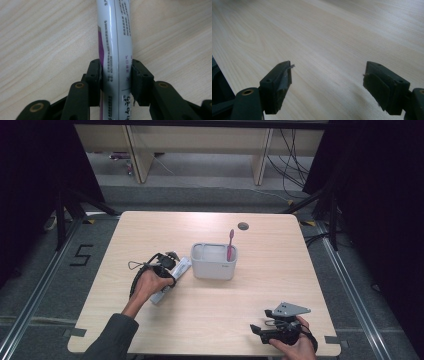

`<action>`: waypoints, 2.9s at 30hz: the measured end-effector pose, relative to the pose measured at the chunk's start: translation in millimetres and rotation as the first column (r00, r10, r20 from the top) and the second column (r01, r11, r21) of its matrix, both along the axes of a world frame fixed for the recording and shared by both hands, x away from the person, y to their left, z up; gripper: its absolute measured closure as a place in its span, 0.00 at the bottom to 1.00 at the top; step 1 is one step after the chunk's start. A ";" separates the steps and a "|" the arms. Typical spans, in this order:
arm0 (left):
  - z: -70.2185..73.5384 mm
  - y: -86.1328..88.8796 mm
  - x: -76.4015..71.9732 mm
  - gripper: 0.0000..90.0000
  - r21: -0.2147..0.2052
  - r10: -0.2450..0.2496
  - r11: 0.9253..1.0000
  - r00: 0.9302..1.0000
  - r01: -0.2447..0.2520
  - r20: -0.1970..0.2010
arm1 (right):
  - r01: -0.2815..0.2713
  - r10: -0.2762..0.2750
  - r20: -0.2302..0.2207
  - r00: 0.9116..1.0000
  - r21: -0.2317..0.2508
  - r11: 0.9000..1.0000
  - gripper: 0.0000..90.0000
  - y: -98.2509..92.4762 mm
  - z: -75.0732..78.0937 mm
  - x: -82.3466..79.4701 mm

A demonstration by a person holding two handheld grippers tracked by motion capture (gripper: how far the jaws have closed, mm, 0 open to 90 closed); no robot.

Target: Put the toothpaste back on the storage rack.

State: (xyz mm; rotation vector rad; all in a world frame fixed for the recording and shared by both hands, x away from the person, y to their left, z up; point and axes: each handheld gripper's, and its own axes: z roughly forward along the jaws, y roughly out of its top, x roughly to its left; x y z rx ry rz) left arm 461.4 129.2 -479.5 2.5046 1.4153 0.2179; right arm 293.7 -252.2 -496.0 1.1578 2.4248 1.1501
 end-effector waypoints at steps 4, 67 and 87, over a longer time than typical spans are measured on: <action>0.6 0.8 -0.3 0.73 0.015 -0.004 1.000 1.000 0.004 0.002 | 0.008 -0.008 -0.013 1.000 0.000 1.000 0.26 0.2 0.5 -0.8; 80.5 33.8 -14.2 0.80 -0.266 0.036 0.962 0.932 0.066 0.362 | 0.020 -0.020 -0.007 1.000 0.009 1.000 0.26 -1.9 -0.3 0.7; 98.2 16.2 -19.9 0.80 -0.406 0.106 0.905 0.861 0.124 0.497 | 0.018 -0.018 -0.002 1.000 0.008 1.000 0.26 -2.3 0.2 0.7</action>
